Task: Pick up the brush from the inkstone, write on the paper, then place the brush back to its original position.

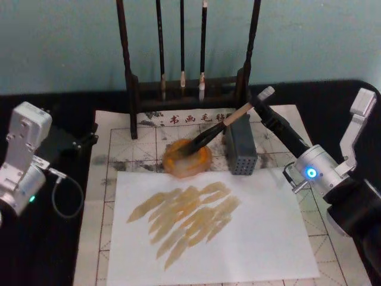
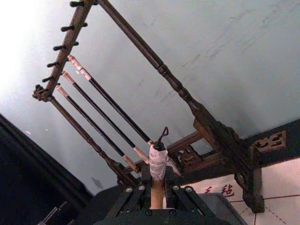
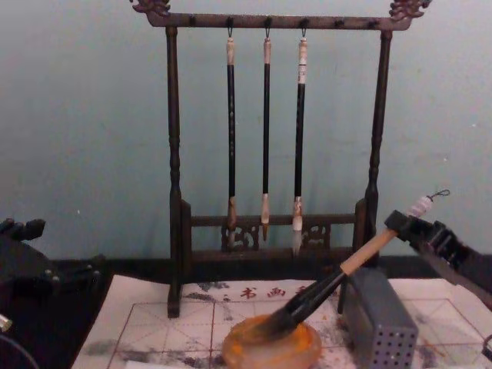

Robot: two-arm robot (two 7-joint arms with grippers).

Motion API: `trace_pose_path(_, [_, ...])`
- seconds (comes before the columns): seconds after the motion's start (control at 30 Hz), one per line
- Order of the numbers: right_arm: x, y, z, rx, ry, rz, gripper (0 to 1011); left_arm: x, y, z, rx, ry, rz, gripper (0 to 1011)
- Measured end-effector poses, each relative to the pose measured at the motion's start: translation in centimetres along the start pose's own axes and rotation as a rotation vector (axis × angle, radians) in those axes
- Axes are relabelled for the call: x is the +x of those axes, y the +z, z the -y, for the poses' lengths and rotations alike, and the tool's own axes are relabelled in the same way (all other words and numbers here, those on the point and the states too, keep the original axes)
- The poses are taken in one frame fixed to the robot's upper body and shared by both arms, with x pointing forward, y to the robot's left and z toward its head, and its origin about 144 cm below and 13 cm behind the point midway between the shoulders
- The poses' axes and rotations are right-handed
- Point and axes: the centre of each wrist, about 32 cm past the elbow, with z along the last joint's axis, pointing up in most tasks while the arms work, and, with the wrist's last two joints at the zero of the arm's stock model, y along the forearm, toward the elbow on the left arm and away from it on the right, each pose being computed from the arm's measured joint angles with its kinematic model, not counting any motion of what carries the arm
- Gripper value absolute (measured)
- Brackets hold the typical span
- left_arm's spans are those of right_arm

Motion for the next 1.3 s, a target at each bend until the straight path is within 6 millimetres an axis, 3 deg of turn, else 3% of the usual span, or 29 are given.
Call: trace_pose_path(1.3, [-0.3,-0.3,2.2,-0.03,-0.076,-0.047,185,0.0,0.0,0.0,0.0,0.0,0.0,1001])
